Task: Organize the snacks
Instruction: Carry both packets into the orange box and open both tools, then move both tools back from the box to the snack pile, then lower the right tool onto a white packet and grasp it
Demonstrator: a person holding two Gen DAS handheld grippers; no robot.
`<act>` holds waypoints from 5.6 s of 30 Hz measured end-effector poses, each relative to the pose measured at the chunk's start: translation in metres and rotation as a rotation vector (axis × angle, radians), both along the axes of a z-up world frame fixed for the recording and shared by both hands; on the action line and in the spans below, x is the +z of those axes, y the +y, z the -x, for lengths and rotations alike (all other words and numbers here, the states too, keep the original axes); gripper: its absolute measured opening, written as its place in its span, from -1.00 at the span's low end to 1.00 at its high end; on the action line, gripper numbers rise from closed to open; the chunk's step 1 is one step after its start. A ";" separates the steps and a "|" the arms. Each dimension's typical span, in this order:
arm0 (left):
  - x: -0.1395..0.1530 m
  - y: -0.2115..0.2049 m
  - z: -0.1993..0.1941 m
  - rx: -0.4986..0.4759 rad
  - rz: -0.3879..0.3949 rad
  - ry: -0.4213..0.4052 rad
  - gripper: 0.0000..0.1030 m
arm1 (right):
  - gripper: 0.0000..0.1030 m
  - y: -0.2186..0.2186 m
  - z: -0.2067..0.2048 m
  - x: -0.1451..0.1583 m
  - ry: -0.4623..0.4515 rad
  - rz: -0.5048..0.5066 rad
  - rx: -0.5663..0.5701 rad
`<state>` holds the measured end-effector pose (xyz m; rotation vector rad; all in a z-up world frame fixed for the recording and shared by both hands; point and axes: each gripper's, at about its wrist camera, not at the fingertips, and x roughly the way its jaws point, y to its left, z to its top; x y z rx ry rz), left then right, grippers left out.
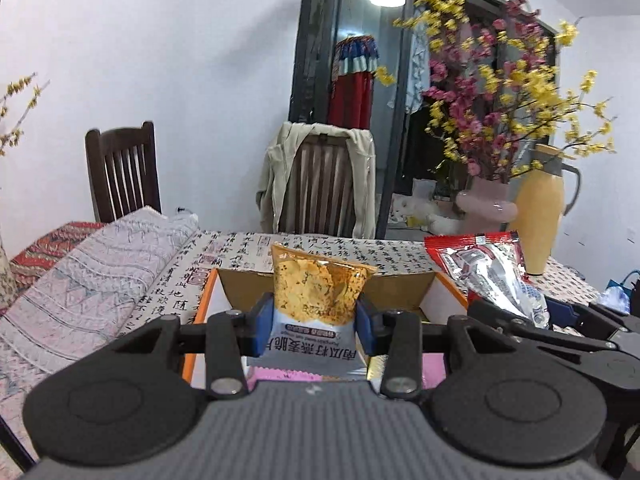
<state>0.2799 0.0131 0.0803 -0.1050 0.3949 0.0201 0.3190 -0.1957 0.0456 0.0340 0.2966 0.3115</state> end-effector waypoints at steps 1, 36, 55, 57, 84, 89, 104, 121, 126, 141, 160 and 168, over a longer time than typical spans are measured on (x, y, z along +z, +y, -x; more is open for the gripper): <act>-0.004 0.002 -0.007 0.011 0.005 0.007 -0.18 | 0.16 0.002 -0.008 -0.004 0.010 -0.004 -0.004; -0.008 0.024 0.015 0.150 0.075 -0.109 1.00 | 1.00 -0.009 -0.006 -0.018 0.031 -0.041 -0.068; -0.067 0.074 0.125 0.187 0.032 0.012 1.00 | 1.00 -0.041 0.111 -0.061 0.151 0.070 -0.040; -0.079 0.082 0.124 0.205 0.035 0.044 1.00 | 1.00 -0.044 0.111 -0.071 0.180 0.077 -0.058; -0.110 0.084 0.115 0.220 0.039 0.091 1.00 | 1.00 -0.061 0.094 -0.099 0.295 0.006 -0.077; -0.110 0.087 0.115 0.226 0.057 0.089 1.00 | 1.00 -0.061 0.093 -0.100 0.299 0.004 -0.078; -0.111 0.093 0.115 0.211 0.103 0.090 1.00 | 1.00 -0.056 0.092 -0.096 0.299 0.048 -0.146; -0.111 0.098 0.117 0.204 0.148 0.083 1.00 | 1.00 0.008 0.078 -0.093 0.383 0.119 -0.083; -0.111 0.099 0.118 0.201 0.154 0.078 1.00 | 1.00 -0.006 0.078 -0.101 0.413 0.134 -0.106; -0.111 0.100 0.119 0.209 0.160 0.079 1.00 | 1.00 -0.008 0.077 -0.103 0.414 0.166 -0.073; -0.110 0.100 0.119 0.209 0.161 0.080 1.00 | -0.20 -0.015 0.102 -0.098 0.306 0.133 -0.055; -0.111 0.100 0.118 0.209 0.161 0.082 1.00 | -0.20 -0.030 0.131 -0.086 0.200 0.084 -0.087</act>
